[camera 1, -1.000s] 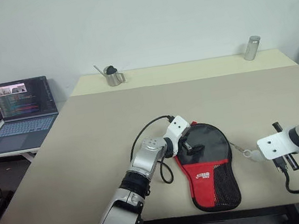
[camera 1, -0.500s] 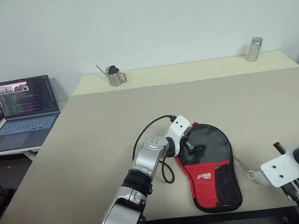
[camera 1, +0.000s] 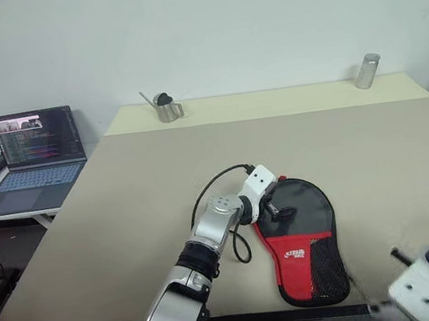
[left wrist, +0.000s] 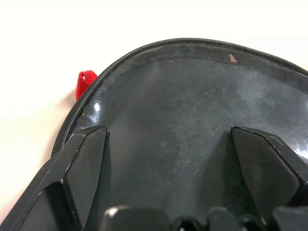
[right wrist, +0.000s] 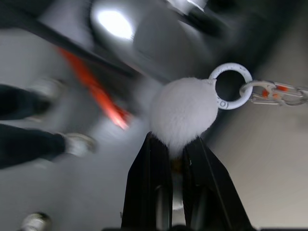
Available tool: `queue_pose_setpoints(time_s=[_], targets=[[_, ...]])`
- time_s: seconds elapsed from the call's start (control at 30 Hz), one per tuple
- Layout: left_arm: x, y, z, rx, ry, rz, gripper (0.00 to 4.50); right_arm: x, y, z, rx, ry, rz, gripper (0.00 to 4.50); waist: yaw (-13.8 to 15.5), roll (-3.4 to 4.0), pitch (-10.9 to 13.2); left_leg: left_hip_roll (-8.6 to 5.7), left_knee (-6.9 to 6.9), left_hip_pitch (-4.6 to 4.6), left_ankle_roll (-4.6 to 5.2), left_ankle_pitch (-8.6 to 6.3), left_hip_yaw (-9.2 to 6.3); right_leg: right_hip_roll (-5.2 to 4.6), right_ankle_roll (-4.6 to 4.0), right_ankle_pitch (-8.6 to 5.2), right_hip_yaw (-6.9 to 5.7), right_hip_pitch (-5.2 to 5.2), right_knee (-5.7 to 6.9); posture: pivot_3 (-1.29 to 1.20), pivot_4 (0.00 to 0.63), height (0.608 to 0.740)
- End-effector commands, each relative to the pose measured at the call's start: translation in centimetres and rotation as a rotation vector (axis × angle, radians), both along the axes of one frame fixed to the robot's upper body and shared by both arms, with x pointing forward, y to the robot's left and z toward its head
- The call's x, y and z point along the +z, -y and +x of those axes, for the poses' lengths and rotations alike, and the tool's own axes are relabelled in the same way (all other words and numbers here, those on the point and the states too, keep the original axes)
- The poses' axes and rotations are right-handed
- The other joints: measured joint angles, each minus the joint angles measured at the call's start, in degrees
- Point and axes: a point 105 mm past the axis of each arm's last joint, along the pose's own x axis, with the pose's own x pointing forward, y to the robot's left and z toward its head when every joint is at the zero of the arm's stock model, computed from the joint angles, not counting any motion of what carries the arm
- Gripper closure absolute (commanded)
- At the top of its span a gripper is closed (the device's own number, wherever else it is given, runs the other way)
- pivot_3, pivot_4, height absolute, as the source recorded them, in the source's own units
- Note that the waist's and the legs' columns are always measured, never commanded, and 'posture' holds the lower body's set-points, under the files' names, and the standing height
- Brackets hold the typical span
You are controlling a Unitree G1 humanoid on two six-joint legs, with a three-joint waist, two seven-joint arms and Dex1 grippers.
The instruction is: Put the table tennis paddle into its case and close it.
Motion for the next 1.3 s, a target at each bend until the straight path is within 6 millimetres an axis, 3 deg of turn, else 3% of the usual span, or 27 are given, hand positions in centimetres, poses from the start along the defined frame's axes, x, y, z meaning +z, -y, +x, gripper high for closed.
queue_pose_setpoints(time_s=[0.03, 0.23, 0.5, 0.67, 0.77, 0.87, 0.9, 0.93, 1.1, 1.3], targets=[[-3.1, -1.7, -0.4, 0.04, -0.083, 0.096, 0.0, 0.5, -0.5, -1.0, 0.063, -0.039, 0.007, 4.47, -0.2, 0.03, 0.0, -0.04, 0.03, 0.01, 0.01, 0.0, 0.04, -0.03, 0.01, 0.0, 0.05, 0.0, 0.03, 0.0, 0.15, 0.74], [-3.2, -1.9, -0.5, 0.041, -0.085, 0.105, 0.0, 0.6, 0.0, 0.0, 0.037, 0.003, -0.012, 4.47, -0.3, 0.02, 0.0, 0.01, 0.04, 0.05, 0.01, 0.0, 0.02, -0.01, 0.26, -0.14, 0.03, 0.02, 0.06, 0.0, 0.15, 0.74], [-3.2, -1.8, -0.3, 0.043, -0.079, 0.11, 0.0, 2.8, 0.7, 5.6, -0.067, 0.202, -0.014, 4.47, -0.4, 0.02, 0.0, 0.0, 0.04, 0.07, 0.02, 0.0, 0.06, 0.0, 0.23, -0.12, 0.07, 0.01, 0.07, 0.0, 0.15, 0.74], [-3.1, -1.8, -0.1, 0.048, -0.073, 0.105, 0.0, 4.1, 0.7, 6.9, -0.065, 0.267, -0.01, 4.47, -0.4, 0.0, 0.0, -0.02, 0.05, 0.06, 0.02, 0.0, 0.08, -0.02, 0.06, -0.01, 0.09, 0.01, 0.06, 0.0, 0.15, 0.74], [-2.8, -1.7, 0.0, 0.057, -0.076, 0.09, 0.0, 4.0, 0.4, 8.0, -0.082, 0.303, 0.016, 4.47, -0.4, 0.0, 0.0, -0.02, 0.07, 0.07, 0.02, 0.0, 0.08, -0.01, 0.03, 0.01, 0.09, 0.01, 0.07, 0.0, 0.15, 0.74], [-2.2, -2.0, 0.4, 0.086, -0.082, 0.059, 0.0, 3.3, 0.8, 10.4, -0.176, 0.374, 0.013, 4.47, -0.5, 0.0, 0.0, 0.0, 0.06, 0.08, 0.02, 0.0, 0.07, 0.01, 0.05, -0.01, 0.09, 0.0, 0.1, 0.0, 0.15, 0.74], [-2.0, -2.2, 0.5, 0.092, -0.08, 0.057, 0.0, 3.1, 1.1, 11.0, -0.198, 0.392, -0.001, 3.87, -0.4, 0.0, 0.0, 0.0, 0.06, 0.09, 0.02, 0.0, 0.08, 0.01, 0.01, 0.02, 0.1, 0.0, 0.12, 0.0, 0.15, 0.74], [-1.8, -2.4, 0.6, 0.095, -0.072, 0.06, 0.0, 3.1, 1.4, 11.5, -0.212, 0.406, -0.01, 3.72, -0.4, 0.01, 0.0, -0.02, 0.07, 0.07, 0.02, 0.01, 0.07, 0.01, -0.01, 0.03, 0.11, -0.01, 0.12, 0.0, 0.15, 0.74], [0.1, -4.0, 0.1, 0.056, -0.055, 0.033, 0.0, 3.2, 3.2, 12.4, -0.25, 0.385, -0.052, 2.02, -0.9, 0.05, 0.0, -0.01, 0.06, 0.08, 0.01, 0.01, 0.11, 0.04, -0.03, 0.05, 0.16, -0.07, 0.12, 0.0, 0.15, 0.74], [4.6, -6.2, -2.1, -0.073, 0.019, -0.055, 0.0, 5.1, 6.5, 14.2, -0.389, 0.368, -0.052, 0.05, -1.8, 0.48, 0.4, 0.0, 0.04, 0.03, 0.02, 0.01, 0.14, 0.06, -0.09, 0.08, 0.19, -0.18, 0.14, 0.0, 0.15, 0.74]])
